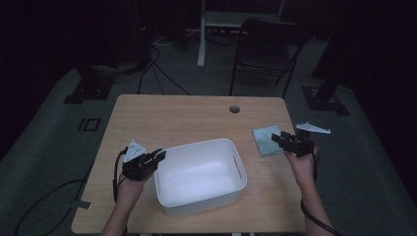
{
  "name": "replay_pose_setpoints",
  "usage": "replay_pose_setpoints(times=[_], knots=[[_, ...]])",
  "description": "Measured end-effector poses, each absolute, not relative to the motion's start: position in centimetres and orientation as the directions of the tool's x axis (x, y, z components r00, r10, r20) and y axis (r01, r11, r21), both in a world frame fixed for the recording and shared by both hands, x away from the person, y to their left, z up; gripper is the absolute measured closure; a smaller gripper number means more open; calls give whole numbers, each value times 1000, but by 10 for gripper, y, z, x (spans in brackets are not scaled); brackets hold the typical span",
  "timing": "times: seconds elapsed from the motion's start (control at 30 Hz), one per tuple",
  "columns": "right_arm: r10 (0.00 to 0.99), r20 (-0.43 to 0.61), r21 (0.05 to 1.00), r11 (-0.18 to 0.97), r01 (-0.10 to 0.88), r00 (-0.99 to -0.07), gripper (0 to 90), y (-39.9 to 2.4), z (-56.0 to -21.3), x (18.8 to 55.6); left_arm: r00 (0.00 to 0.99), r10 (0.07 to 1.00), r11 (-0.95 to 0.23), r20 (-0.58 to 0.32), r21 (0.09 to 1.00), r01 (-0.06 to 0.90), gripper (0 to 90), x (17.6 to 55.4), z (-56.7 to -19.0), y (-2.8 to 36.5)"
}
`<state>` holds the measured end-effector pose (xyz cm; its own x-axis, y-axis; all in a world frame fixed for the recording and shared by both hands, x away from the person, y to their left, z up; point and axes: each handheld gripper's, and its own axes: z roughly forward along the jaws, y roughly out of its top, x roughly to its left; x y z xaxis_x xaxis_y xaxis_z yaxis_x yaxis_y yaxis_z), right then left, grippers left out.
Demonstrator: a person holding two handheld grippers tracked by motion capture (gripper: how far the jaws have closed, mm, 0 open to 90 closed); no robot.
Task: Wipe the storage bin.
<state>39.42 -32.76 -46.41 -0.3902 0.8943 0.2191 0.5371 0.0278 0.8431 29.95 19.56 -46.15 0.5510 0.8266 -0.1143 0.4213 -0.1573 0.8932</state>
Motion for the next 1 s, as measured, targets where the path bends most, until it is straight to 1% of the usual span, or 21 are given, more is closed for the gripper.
replay_pose_setpoints(times=[0.1,0.3,0.47,0.57,0.67,0.87,1.0], knots=[[909,191,840,44,541,-371,472,-331,-470,404,554,826,-163,-109,894,418,777,300,-461,195],[924,186,820,42,571,-335,462,-335,-484,424,554,824,-155,-120,893,424,775,301,-462,196],[925,190,811,40,584,-328,420,-331,-497,439,552,825,-154,-121,892,425,774,301,-462,196],[930,161,799,73,597,-330,397,-325,-504,450,552,824,-148,-127,893,426,773,301,-462,196],[935,129,796,101,596,-331,399,-320,-509,459,554,822,-143,-132,894,425,772,302,-462,196],[941,112,782,116,613,-320,392,-318,-521,474,556,822,-150,-125,893,423,772,302,-462,196],[945,108,778,112,618,-307,354,-319,-529,482,556,821,-141,-134,894,424,772,303,-463,195]])
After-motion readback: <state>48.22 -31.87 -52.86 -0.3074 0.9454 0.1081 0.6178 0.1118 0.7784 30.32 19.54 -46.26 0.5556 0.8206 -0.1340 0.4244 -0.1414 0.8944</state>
